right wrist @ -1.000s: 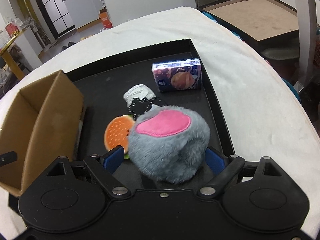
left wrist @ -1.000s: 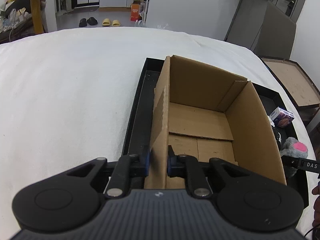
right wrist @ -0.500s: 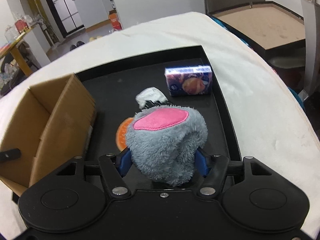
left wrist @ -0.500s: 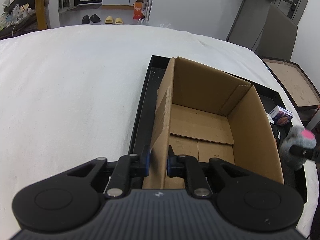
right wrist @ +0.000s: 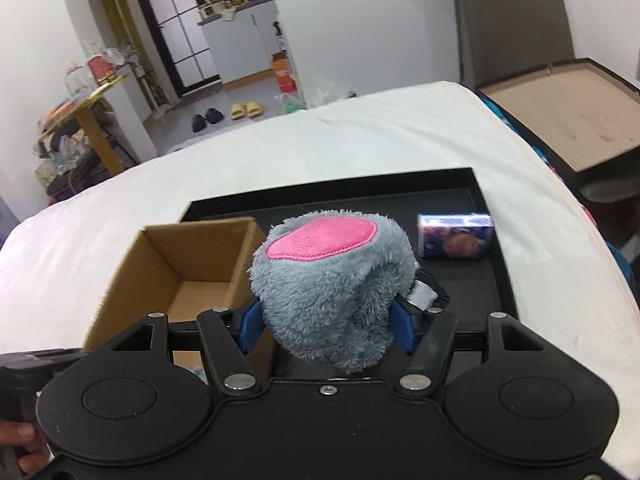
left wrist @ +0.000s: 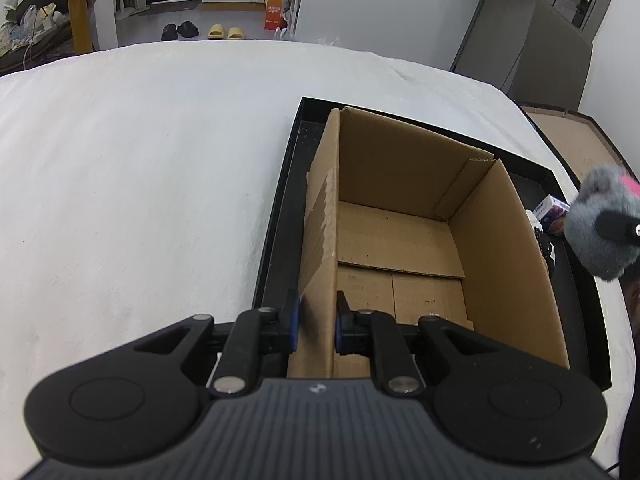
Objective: Organize soft objects
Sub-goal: 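Carry the grey plush ball into the cardboard box and open the right gripper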
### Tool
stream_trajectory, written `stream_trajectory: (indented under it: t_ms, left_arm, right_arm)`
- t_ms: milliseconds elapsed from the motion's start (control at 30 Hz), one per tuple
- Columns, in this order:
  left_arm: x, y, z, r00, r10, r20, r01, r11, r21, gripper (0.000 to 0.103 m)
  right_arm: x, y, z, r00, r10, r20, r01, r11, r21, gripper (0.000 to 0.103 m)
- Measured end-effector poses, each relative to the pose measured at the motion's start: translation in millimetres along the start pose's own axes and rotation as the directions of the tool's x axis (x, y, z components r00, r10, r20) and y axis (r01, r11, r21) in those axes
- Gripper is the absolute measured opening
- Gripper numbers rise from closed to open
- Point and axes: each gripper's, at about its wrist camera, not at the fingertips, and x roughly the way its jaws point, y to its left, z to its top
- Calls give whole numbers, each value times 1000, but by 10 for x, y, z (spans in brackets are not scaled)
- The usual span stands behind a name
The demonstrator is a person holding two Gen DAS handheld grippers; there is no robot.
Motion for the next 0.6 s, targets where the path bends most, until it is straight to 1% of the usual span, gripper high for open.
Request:
stream_trajectory:
  t_ms: [333,600]
  left_arm:
    - [52,-14,77,999,-8,-32,8,1000,-2,15]
    - [108,-17,131,999,-19,-33,19,1000,-16,16]
  right_arm:
    - [-14,381,81,994,107,7,-107,993,-42,61]
    - [33,640,72,988,155,-6,-155,985,-71,61]
